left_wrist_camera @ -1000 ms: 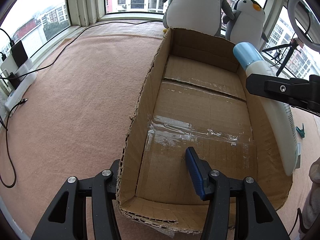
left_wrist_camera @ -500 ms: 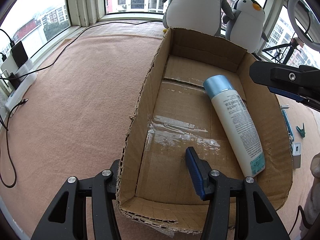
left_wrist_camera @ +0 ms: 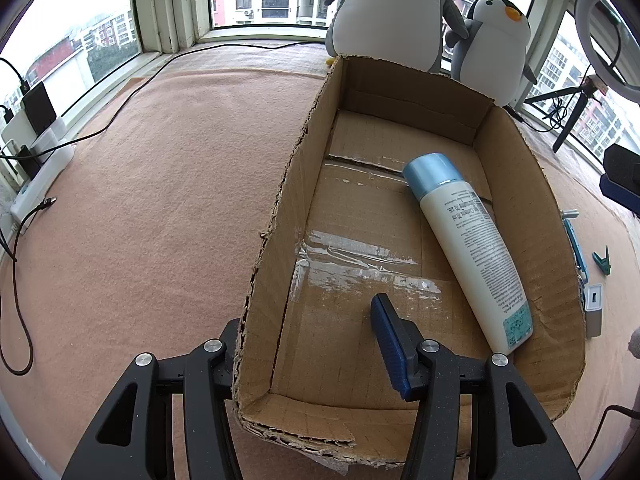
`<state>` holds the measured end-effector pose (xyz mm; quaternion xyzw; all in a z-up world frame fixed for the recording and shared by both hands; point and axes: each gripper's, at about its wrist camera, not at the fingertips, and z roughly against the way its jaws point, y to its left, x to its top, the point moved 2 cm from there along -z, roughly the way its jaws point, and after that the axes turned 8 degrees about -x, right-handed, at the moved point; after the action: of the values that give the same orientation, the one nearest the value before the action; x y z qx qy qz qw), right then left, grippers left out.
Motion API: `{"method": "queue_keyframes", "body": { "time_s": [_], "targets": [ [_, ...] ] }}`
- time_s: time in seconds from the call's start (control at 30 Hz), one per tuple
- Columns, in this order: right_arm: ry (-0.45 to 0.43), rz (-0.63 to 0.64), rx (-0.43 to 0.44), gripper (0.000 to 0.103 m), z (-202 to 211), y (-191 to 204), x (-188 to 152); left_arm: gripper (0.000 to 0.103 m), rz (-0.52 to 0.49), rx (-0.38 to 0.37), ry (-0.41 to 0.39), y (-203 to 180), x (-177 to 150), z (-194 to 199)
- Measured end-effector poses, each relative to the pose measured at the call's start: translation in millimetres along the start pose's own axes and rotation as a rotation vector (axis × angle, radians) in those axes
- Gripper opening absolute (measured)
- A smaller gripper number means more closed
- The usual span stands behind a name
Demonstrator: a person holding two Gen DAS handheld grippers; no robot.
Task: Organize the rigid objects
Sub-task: 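Move the right gripper back to the white AC adapter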
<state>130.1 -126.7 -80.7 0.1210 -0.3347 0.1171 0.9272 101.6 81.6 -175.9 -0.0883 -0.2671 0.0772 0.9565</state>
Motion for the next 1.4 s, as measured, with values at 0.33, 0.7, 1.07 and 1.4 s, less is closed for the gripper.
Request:
{"method": "queue_keyframes", "body": {
  "time_s": [0.33,0.7,1.07,1.4],
  "targets": [
    [0.015,-0.091,-0.034,0.075,39,-77,-28,0.056,-0.003,0.001,0.0,1,0,0],
    [0.106,-0.006,-0.108,0.074,33,-103,-72,0.056,-0.006,0.004,0.0,0,-1,-1],
    [0.174,0.12,-0.123,0.059,11,-88,-89,0.056,-0.007,0.005,-0.001,-1,-1,-1],
    [0.215,0.171,-0.14,0.054,-7,-82,-94,0.056,-0.008,0.005,-0.001,-1,-1,-1]
  ]
}}
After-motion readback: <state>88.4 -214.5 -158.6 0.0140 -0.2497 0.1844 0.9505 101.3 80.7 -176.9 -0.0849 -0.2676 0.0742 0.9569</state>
